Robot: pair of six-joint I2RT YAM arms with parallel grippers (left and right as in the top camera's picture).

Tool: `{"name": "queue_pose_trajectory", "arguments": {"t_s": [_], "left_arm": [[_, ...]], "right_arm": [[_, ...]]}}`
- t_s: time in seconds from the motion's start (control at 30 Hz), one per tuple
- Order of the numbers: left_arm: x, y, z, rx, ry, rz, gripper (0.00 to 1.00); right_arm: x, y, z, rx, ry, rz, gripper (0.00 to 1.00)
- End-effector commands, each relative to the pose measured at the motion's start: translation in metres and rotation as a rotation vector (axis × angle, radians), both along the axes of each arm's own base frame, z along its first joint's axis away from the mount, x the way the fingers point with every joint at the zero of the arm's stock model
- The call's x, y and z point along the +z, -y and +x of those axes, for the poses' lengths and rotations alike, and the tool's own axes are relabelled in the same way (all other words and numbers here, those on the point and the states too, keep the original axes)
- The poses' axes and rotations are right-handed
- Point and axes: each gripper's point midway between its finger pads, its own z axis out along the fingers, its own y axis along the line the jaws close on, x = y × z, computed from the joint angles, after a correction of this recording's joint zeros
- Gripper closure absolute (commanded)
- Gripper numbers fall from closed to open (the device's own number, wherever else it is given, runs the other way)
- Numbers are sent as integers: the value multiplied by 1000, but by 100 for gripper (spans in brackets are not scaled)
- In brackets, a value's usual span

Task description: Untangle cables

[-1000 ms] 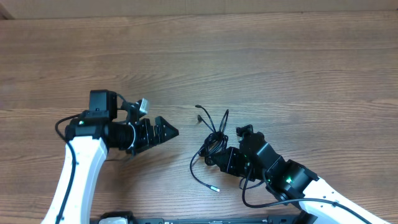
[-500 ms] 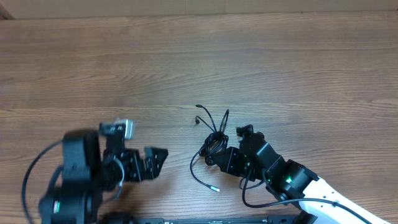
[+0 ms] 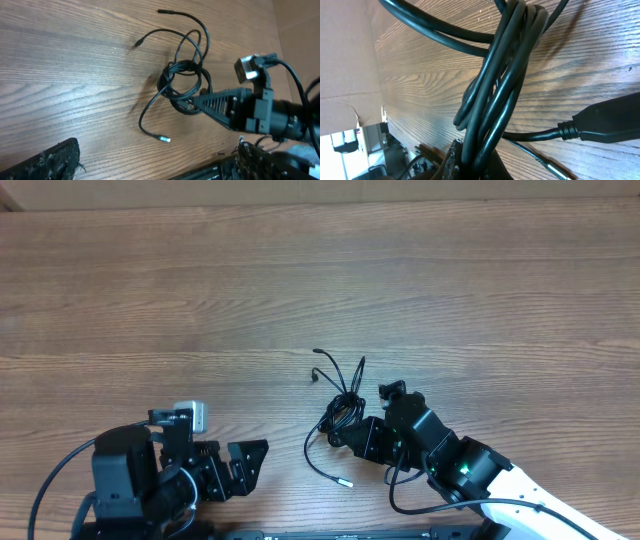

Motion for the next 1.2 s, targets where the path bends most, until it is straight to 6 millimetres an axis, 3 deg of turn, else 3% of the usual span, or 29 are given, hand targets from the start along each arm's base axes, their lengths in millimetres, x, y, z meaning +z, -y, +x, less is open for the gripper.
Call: {"name": "queue_pose_trajectory", "arguments": {"t_s": [0.0,0.13,0.3,0.4,0.5,0.67,0.93,1.17], "left_arm": [[-18,-2,1,54,-64,-31,0],[-40,4,-2,44,-130,-76,3],[-48,18,-5,-15,-157,-158,6],[-48,19,-4,-16,-154,-159,9],[-43,21,0,-32,-124,-175,12],[-30,30,3,-90,-68,-221,18],[-25,28,11,-132,24,-167,19],[-34,8,26,12,6,-98,25]], "right_arm": [[6,-4,2,6,12,26,96],[10,-6,4,7,28,41,96],[13,-10,0,33,18,65,96],[30,-26,-9,134,32,161,96],[63,-45,-16,273,139,291,96],[67,-46,-10,254,171,297,96],[72,-51,-29,407,224,320,96],[93,-58,-51,604,340,414,96]]}}
